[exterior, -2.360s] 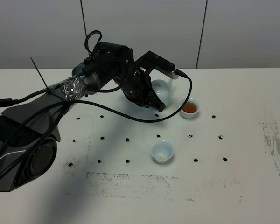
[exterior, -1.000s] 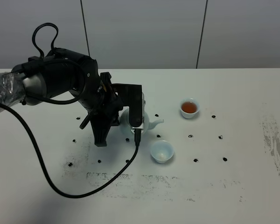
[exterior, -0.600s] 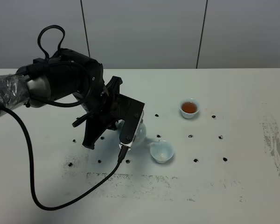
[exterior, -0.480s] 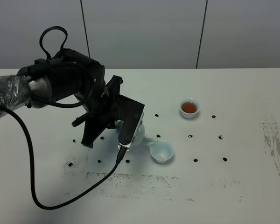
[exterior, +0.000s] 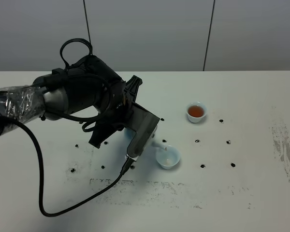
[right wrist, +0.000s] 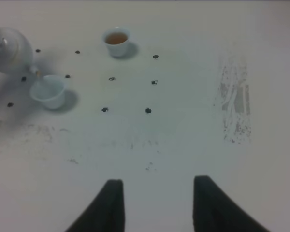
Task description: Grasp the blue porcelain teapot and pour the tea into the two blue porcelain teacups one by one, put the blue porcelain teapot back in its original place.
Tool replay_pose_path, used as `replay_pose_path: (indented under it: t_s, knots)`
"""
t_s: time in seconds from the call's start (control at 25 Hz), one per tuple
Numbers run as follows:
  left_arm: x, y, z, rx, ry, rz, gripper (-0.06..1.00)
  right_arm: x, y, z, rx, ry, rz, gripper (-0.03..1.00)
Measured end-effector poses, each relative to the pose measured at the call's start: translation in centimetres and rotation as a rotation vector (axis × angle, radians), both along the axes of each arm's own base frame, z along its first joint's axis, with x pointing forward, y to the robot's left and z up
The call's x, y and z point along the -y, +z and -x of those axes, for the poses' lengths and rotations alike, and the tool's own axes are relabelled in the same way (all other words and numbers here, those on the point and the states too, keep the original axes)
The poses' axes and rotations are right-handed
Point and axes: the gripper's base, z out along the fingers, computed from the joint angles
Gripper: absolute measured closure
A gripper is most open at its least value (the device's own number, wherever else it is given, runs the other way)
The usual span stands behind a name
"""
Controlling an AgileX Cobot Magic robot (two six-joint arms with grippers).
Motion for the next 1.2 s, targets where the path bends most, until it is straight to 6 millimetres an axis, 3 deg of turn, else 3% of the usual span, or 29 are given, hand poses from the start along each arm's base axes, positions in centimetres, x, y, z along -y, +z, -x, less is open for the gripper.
replay_pose_path:
  t_s: [0.56,1.2]
  knots:
    - [1.5,0.4,0.6,0.109,-0.110,-0.093,0.90,0.0,0.0,0.0,0.000,0.000,0.000,0.64]
    - [1.7,0.6,0.5,0.152,-0.126,-0.115,0.90,0.0,0.0,0.0,0.000,0.000,0.000,0.64]
